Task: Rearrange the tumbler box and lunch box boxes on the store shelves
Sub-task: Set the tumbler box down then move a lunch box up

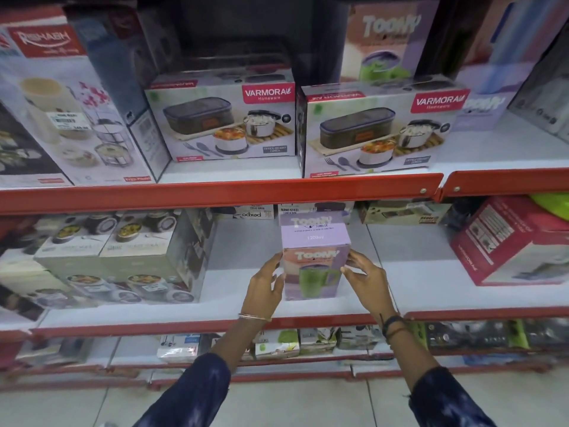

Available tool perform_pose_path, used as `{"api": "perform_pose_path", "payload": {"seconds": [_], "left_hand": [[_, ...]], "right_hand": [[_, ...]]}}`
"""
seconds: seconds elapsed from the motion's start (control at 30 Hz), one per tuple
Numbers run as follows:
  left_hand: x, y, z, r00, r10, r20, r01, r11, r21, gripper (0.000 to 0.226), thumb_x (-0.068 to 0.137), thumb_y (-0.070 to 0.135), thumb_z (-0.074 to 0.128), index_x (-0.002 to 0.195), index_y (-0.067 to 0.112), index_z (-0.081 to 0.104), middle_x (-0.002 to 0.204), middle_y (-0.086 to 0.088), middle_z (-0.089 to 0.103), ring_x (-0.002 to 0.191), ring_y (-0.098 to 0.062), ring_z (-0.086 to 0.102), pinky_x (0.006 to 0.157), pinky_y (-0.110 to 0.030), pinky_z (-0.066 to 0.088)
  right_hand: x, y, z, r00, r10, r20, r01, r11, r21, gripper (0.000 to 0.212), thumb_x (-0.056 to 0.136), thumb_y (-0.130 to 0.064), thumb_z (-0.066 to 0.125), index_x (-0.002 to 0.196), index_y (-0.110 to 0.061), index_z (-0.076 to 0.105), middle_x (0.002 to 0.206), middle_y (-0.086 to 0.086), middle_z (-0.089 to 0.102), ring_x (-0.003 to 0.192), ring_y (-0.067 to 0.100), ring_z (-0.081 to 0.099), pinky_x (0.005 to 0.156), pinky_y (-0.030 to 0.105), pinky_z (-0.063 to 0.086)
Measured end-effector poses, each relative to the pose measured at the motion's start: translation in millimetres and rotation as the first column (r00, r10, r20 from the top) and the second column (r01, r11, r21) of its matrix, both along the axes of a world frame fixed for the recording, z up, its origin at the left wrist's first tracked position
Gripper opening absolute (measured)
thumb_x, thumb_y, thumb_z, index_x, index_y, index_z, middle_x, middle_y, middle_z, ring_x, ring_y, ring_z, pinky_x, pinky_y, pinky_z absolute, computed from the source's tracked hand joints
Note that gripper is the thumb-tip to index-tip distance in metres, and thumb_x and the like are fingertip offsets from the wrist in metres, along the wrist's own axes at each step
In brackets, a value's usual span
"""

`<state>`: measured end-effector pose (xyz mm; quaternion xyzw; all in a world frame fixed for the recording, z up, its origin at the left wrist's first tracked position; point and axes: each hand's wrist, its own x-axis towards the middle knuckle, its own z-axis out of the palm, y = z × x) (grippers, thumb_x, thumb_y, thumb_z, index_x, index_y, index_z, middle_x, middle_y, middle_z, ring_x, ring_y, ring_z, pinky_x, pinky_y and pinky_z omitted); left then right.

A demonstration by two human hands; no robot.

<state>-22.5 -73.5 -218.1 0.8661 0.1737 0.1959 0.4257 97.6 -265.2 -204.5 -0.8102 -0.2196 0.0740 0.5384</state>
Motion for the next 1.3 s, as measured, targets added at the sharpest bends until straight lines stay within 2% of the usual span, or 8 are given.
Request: {"api": "perform_pose_path", "payload": {"seconds": [0.1, 0.2, 0.4, 0.53, 0.63, 0.97, 1.13, 1.3], "left_hand": [[-6.2, -11.5, 13.6, 0.991, 0.123, 0.058, -0.131, 0.978, 0.164, 0.041, 0.090, 0.033, 0.048, 0.128, 0.018, 0.048, 0.134, -0.001, 0.054, 0.112, -0.021, 0.058, 0.078, -0.040, 0.059], [-5.7, -26.4, 55.2, 0.966, 0.117, 0.232, -0.175, 0.953, 0.248, 0.033, 0.088, 0.042, 0.045, 0.112, 0.022, 0.054, 0.119, 0.006, 0.059, 0.094, -0.009, 0.060, 0.057, -0.032, 0.058], [32.4, -26.0, 160.4, 0.833, 0.047, 0.551, -0.189, 0.960, 0.204, 0.019, 0.088, 0.018, 0.054, 0.104, 0.009, 0.056, 0.105, -0.006, 0.059, 0.099, -0.018, 0.055, 0.084, -0.029, 0.048], [73.6, -15.7, 199.2, 0.860, 0.081, 0.504, -0.148, 0.985, 0.094, 0.029, 0.090, 0.014, 0.054, 0.117, 0.006, 0.052, 0.120, -0.011, 0.053, 0.113, -0.018, 0.049, 0.097, -0.028, 0.041], [98.5, -11.0, 207.1, 0.918, 0.097, 0.385, -0.104, 0.995, -0.003, 0.033, 0.092, 0.015, 0.053, 0.122, 0.005, 0.050, 0.126, -0.015, 0.053, 0.116, -0.023, 0.049, 0.100, -0.031, 0.040], [66.3, -10.7, 224.9, 0.851, 0.122, 0.511, -0.054, 0.988, -0.147, 0.037, 0.090, 0.023, 0.059, 0.125, 0.014, 0.054, 0.113, 0.004, 0.064, 0.101, -0.002, 0.059, 0.082, -0.005, 0.047], [30.3, 7.0, 229.9, 0.810, 0.225, 0.541, -0.139, 0.971, -0.196, 0.031, 0.087, 0.027, 0.063, 0.115, 0.014, 0.062, 0.109, -0.001, 0.068, 0.097, -0.003, 0.063, 0.090, -0.027, 0.053], [-1.8, 29.0, 222.2, 0.800, 0.344, 0.491, -0.264, 0.938, -0.226, 0.036, 0.084, 0.033, 0.065, 0.115, 0.014, 0.063, 0.119, -0.002, 0.064, 0.105, -0.021, 0.063, 0.092, -0.047, 0.053]], "right_hand": [[0.7, -4.3, 12.1, 0.997, -0.041, 0.069, 0.041, 0.999, -0.005, 0.037, 0.086, -0.008, 0.063, 0.122, -0.014, 0.058, 0.119, 0.002, 0.065, 0.106, 0.019, 0.061, 0.098, 0.034, 0.049], [5.8, -11.5, 49.7, 0.972, -0.162, 0.172, 0.145, 0.984, 0.105, 0.033, 0.086, -0.007, 0.061, 0.118, -0.016, 0.060, 0.117, 0.002, 0.065, 0.104, 0.020, 0.062, 0.093, 0.018, 0.048], [40.2, -14.3, 164.0, 0.827, -0.380, 0.414, 0.259, 0.912, 0.319, 0.029, 0.089, -0.010, 0.056, 0.117, -0.017, 0.057, 0.117, 0.001, 0.060, 0.103, 0.018, 0.059, 0.089, 0.024, 0.049], [83.3, -13.2, 196.5, 0.802, -0.465, 0.375, 0.353, 0.875, 0.331, 0.046, 0.088, -0.012, 0.056, 0.131, -0.006, 0.042, 0.136, 0.015, 0.047, 0.118, 0.018, 0.048, 0.099, 0.015, 0.040], [110.4, -11.7, 197.6, 0.881, -0.387, 0.272, 0.359, 0.921, 0.148, 0.056, 0.090, -0.021, 0.050, 0.140, -0.004, 0.028, 0.146, 0.018, 0.039, 0.133, 0.031, 0.038, 0.114, 0.045, 0.031], [82.6, -28.0, 203.8, 0.882, -0.415, 0.224, 0.284, 0.847, 0.450, 0.047, 0.090, -0.011, 0.056, 0.134, -0.016, 0.040, 0.126, 0.000, 0.051, 0.115, 0.014, 0.048, 0.091, 0.019, 0.041], [52.2, -27.6, 217.0, 0.871, -0.375, 0.317, 0.171, 0.837, 0.519, 0.039, 0.092, -0.013, 0.054, 0.130, -0.020, 0.048, 0.134, 0.002, 0.048, 0.117, 0.012, 0.048, 0.082, -0.001, 0.041], [24.2, -15.7, 208.0, 0.890, -0.285, 0.355, 0.093, 0.877, 0.471, 0.037, 0.089, -0.016, 0.059, 0.126, -0.020, 0.055, 0.121, 0.002, 0.054, 0.112, 0.017, 0.056, 0.089, 0.018, 0.050]]}}
